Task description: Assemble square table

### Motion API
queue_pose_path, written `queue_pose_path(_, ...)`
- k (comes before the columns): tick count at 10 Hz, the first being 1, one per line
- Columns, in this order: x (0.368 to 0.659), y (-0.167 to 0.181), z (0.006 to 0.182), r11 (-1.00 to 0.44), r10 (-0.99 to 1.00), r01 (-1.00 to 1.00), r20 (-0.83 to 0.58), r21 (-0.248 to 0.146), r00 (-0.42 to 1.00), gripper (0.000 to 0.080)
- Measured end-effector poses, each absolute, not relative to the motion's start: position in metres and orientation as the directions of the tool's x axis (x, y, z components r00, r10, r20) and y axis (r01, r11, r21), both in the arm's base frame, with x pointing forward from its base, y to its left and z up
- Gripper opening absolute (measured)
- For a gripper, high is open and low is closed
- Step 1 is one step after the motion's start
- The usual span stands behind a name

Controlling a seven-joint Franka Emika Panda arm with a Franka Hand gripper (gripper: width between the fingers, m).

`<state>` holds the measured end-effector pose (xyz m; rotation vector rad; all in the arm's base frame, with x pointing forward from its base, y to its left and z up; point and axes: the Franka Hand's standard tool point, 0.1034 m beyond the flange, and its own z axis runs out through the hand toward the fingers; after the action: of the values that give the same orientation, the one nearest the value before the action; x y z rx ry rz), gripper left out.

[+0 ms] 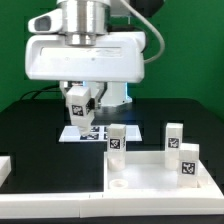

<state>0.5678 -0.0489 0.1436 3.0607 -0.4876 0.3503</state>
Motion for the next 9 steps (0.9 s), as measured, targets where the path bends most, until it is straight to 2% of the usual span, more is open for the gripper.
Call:
queue_pose_path(1,0.568,-0.056,0.143,-0.963,-0.253,-0.269,0.329,0.004,0.910,0.0287)
queue_pose_path(2,0.563,-0.057,0.139,-0.962,-0.251,-0.272,0.360,0.008,0.898,0.0287)
queue_pose_path(4,0.566,-0.058,0.141,-0.967,-0.203,-0.255,0.517,0.030,0.831,0.0287)
queue_pose_path(5,0.564,-0.059,0.137,-0.967,-0.198,-0.252,0.517,0.035,0.833,0.0287)
queue_pose_path(6,0.566,-0.056,0.137,-0.968,-0.194,-0.247,0.518,0.035,0.833,0.0287)
queue_pose_path(7,0.580,-0.036,0.132,-0.962,-0.233,-0.274,0.517,0.003,0.824,0.0287)
queue_pose_path(8,0.600,-0.016,0.128,-0.966,-0.222,-0.258,0.520,-0.003,0.825,0.0287)
queue_pose_path(9,0.613,-0.011,0.126,-0.967,-0.220,-0.255,0.529,-0.006,0.820,0.0287)
